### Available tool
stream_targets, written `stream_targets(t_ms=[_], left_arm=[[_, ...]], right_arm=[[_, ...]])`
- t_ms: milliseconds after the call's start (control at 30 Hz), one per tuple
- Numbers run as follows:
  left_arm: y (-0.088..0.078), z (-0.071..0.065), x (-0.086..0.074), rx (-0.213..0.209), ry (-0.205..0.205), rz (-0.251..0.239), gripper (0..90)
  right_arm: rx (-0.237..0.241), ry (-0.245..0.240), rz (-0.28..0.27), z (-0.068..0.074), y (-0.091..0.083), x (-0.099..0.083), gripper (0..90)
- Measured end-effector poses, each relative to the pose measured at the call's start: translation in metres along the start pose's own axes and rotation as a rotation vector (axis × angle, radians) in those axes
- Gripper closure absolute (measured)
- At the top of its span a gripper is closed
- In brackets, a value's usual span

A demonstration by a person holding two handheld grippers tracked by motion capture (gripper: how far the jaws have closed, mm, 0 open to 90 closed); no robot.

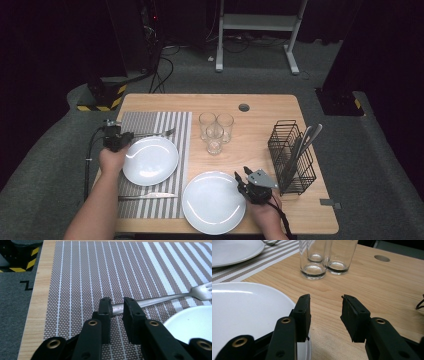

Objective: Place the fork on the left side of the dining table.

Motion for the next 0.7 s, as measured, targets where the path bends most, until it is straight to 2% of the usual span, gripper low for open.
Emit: stream_targets(t_ms=[333, 700], left_arm=[[0.0049, 0.0028, -0.0028, -0.012, -0.003, 0.023, 78.3], [0.0089, 0.008, -0.0015, -0.015, -0.029, -0.007, 76.5]], right_arm=[[-0.003, 0.018, 0.0, -0.0025, -0.0012, 0.0002, 58.6], [-0.006, 0.016, 0.005, -0.0033, -0.0001, -0.0014, 58.6]])
Point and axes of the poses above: each handheld gripper's, and its own axes: y roughly forward along the jaws, x roughly out of its top, z roughly to its left, the point moved 3 cm from there along y, roughly forward along the jaws
